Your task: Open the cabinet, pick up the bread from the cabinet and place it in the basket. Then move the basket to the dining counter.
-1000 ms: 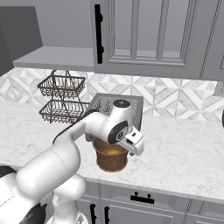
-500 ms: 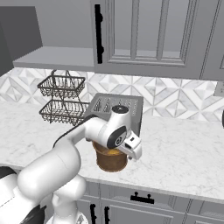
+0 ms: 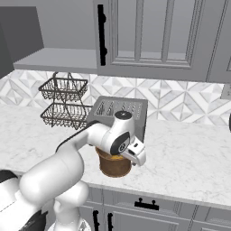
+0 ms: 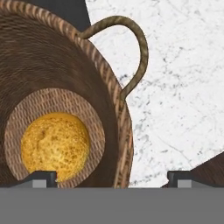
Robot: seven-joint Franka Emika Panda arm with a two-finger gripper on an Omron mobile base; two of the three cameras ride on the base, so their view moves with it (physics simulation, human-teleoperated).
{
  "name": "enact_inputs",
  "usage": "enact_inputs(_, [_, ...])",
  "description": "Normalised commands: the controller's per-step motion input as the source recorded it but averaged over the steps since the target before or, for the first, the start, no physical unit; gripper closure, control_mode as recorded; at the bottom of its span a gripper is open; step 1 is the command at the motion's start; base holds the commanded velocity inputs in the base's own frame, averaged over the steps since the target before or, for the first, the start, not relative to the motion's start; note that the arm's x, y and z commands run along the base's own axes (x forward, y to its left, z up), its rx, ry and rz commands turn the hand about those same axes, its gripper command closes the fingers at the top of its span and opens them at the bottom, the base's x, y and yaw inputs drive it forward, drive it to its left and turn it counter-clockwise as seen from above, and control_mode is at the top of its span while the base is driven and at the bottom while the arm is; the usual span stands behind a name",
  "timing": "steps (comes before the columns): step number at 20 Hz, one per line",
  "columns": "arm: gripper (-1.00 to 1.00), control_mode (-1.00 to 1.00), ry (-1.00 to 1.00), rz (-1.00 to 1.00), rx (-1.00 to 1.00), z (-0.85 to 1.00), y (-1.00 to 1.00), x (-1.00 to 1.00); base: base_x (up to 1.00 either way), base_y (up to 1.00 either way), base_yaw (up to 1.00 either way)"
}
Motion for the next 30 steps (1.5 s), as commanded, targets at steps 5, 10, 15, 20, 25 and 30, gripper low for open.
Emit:
enact_inputs(5, [1.00, -1.00, 0.00, 0.00, 0.00, -0.20, 0.07, 0.07, 0.00, 0.00, 0.00])
enact_inputs(10, [1.00, -1.00, 0.00, 0.00, 0.00, -0.18, 0.06, 0.02, 0.00, 0.00, 0.00])
enact_inputs(15, [1.00, -1.00, 0.00, 0.00, 0.00, 0.00, 0.00, 0.00, 0.00, 0.00, 0.00])
enact_inputs(20, [1.00, -1.00, 0.00, 0.00, 0.00, 0.06, -0.01, -0.07, 0.00, 0.00, 0.00])
enact_inputs(25, [1.00, -1.00, 0.00, -0.01, 0.00, 0.41, -0.08, -0.21, 0.00, 0.00, 0.00])
enact_inputs(30, [1.00, -1.00, 0.00, -0.04, 0.03, 0.44, -0.07, -0.19, 0.00, 0.00, 0.00])
